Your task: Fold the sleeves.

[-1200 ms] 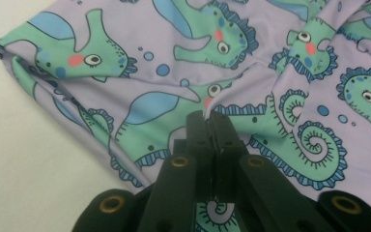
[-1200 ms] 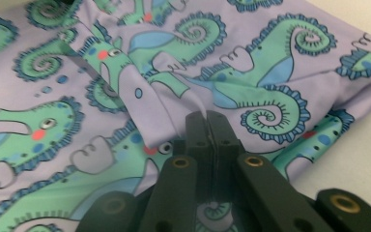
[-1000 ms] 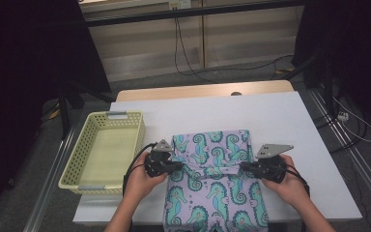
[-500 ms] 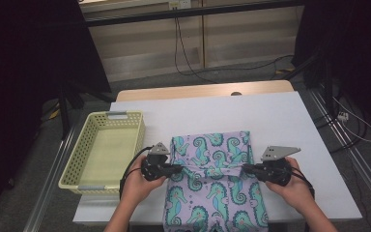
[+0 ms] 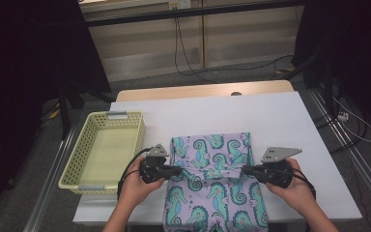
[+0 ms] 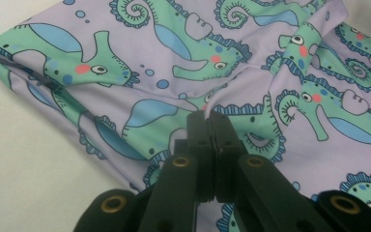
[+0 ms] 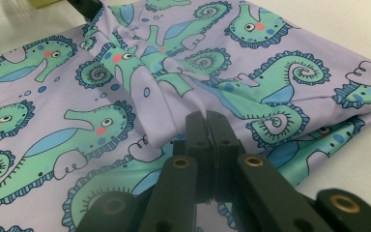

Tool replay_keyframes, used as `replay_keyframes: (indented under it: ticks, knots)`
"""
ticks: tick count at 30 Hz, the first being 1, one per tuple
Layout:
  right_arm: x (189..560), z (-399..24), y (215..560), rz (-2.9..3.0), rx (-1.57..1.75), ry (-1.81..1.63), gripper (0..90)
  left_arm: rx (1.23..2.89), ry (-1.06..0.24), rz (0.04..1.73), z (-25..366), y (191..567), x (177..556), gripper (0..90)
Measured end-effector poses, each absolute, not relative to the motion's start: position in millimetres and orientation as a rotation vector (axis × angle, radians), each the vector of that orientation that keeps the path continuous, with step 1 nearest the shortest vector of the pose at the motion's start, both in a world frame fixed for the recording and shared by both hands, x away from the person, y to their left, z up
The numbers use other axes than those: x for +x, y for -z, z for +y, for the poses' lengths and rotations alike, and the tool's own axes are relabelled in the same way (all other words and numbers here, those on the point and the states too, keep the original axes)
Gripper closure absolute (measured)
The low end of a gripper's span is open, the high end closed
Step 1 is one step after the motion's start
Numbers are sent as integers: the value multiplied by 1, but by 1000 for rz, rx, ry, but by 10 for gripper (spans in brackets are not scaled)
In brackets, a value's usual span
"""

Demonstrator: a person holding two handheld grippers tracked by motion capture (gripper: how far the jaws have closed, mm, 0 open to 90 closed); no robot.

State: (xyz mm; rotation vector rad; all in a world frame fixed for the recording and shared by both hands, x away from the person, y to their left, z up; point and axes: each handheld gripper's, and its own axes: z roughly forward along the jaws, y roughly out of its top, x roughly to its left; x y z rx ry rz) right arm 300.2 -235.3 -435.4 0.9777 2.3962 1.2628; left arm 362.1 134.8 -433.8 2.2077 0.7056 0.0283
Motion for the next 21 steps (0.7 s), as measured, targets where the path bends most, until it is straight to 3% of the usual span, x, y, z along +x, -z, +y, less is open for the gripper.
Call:
replay_keyframes:
  ticks: [21]
  knots:
    - [280, -237, 432, 2413, 954, -1262, 900, 2202, -5, 689, 135, 432, 349, 891]
